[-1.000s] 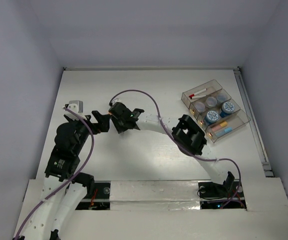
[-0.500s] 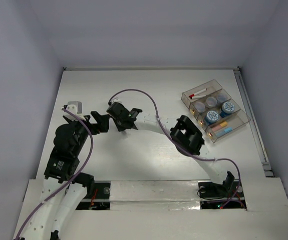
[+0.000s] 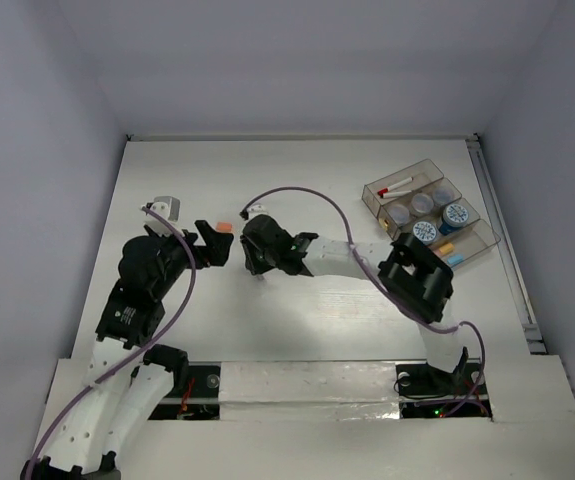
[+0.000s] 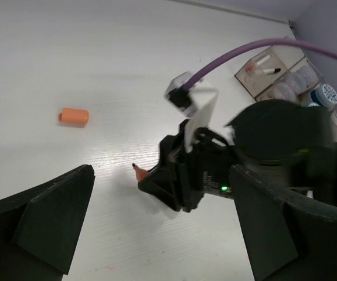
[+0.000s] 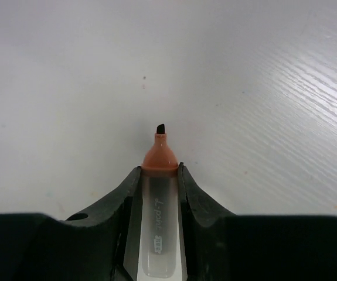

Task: Sort the stationery into containers
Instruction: Pick up the pen from the center of the board.

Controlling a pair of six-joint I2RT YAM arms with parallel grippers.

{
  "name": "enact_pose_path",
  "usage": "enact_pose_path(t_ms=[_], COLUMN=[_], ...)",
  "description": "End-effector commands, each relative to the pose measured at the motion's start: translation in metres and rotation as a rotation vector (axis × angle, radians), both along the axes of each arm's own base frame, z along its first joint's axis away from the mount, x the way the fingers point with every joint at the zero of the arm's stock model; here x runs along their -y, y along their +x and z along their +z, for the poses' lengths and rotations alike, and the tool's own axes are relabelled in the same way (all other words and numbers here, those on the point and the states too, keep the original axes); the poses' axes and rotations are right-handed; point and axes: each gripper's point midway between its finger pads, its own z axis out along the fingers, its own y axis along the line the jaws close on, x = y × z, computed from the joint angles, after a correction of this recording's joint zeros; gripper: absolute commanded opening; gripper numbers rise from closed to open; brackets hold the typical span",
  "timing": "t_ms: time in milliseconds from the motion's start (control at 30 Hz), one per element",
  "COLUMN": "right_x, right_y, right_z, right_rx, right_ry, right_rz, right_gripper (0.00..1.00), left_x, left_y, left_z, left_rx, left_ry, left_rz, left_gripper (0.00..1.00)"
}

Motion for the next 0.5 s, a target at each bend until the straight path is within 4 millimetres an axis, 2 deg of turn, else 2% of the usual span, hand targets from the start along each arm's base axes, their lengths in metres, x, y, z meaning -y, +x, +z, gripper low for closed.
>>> enact_pose_path(t_ms=[0, 33, 100, 267, 300, 333, 367, 400, 467], right_x=[-0.019, -0.013, -0.007, 0.001, 0.002, 0.002, 0.003, 0.004, 0.004], right_y=[0.009, 0.008, 0.012, 0.031, 0.032, 0.034, 0.037, 0.04, 0.04], right_z=[0.096, 0.097, 0.124, 0.164, 0.171, 0.175, 0.182, 0.192, 0.211], right_rx=[0.145, 0.154, 0.207, 0.295, 0.301, 0.307, 0.316, 0.334, 0.365], right_ry=[0.289, 0.291, 0.338, 0.403, 0.42, 0.43, 0.44, 0.462, 0.524], right_rz=[-0.029, -0.037, -0.068, -0.156, -0.173, -0.189, -0.203, -0.223, -0.229], right_gripper=[0.0, 0.0, 0.0, 0.0, 0.0, 0.0, 0.0, 0.0, 0.0], left_x=[0.011, 0.013, 0.017, 0.029, 0.03, 0.031, 0.031, 0.032, 0.034], left_y=[0.001, 0.001, 0.001, -0.002, -0.002, -0.003, -0.004, -0.005, -0.006], left_z=[0.0, -0.001, -0.002, -0.005, -0.003, -0.003, -0.003, -0.003, -0.002], left_rx=[0.003, 0.001, 0.003, -0.002, 0.01, 0.012, 0.011, 0.015, 0.019], left_ry=[-0.032, -0.033, -0.037, -0.043, -0.046, -0.05, -0.052, -0.057, -0.063], left_rz=[-0.055, -0.064, -0.092, -0.164, -0.17, -0.176, -0.182, -0.189, -0.197], left_gripper=[0.99, 0.99, 0.99, 0.98, 0.93, 0.8, 0.75, 0.63, 0.51])
